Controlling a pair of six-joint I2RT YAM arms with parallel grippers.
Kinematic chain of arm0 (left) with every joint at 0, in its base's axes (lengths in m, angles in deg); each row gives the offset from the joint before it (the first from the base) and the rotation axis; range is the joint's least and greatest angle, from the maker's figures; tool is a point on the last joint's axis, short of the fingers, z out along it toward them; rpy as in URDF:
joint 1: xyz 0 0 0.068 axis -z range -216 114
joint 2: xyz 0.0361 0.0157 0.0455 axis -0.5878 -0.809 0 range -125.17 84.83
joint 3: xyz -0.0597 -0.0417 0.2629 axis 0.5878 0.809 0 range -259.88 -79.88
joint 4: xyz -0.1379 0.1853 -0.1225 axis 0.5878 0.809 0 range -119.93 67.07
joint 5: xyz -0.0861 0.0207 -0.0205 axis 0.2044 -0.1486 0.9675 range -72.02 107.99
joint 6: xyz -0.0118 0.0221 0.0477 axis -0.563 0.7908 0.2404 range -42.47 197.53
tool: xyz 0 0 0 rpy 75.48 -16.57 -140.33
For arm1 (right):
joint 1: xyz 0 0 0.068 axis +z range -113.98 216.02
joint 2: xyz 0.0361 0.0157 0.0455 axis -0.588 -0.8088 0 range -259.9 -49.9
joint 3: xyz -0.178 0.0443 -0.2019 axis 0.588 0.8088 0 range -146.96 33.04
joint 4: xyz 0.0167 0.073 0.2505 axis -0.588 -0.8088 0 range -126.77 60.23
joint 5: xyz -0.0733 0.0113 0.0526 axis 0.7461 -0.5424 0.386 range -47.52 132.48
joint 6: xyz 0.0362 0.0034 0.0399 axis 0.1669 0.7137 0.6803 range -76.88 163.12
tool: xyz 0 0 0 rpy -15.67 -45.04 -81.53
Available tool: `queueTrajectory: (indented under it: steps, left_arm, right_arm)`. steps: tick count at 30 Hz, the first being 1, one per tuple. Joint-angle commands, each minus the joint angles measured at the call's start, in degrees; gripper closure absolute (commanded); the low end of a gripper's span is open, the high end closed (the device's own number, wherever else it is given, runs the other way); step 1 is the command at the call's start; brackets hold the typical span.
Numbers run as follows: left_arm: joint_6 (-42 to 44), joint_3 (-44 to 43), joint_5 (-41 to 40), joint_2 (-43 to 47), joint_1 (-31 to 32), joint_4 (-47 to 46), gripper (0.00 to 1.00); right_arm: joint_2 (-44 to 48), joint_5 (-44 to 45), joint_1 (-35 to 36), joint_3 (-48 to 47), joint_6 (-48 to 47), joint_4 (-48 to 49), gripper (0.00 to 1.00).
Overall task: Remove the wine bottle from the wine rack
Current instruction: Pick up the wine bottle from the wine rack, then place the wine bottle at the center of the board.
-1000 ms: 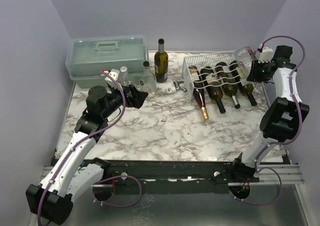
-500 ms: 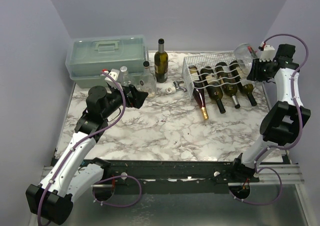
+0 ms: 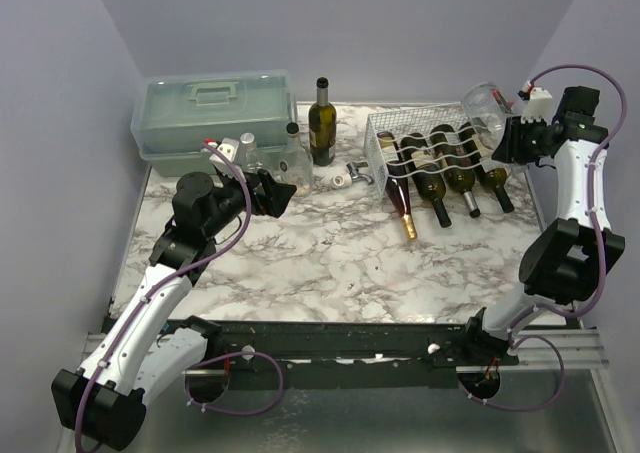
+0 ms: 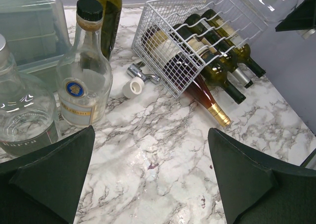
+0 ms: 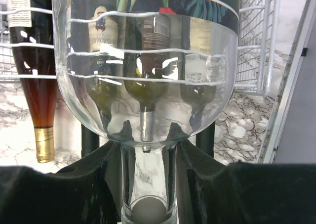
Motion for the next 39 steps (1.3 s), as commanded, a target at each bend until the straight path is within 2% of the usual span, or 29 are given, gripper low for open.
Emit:
queueTrajectory:
  steps: [1,16,25,33,39]
  left_arm:
    - [0.35,0.65,1.44,0.37,-0.23,-0.37,0.01]
    - [0.4,0.65,1.42,0.19,-0.23,-0.39,0.01]
    - [0.49,0.66,1.31,0.02,-0.23,-0.39,0.01]
    - [0.66,0.74,1.18,0.03,-0.21,-0.3,0.01]
    - [0.84,0.74,0.96,0.09,-0.23,-0.29,0.01]
  right_arm:
    - [5.49,-8.58,-0.52,-4.91,-3.2,3.54,1.0]
    - [7.67,-15.25,-0.47,-11.0,-10.19,-8.51,1.0]
    - [7.79,-16.27,1.0,-15.08,-15.64,-14.6,1.0]
    - [8.29,-15.44,4.65,-17.81,-19.64,-18.24,1.0]
    - [9.84,-12.06,10.5,-17.45,-22.32,-18.88,1.0]
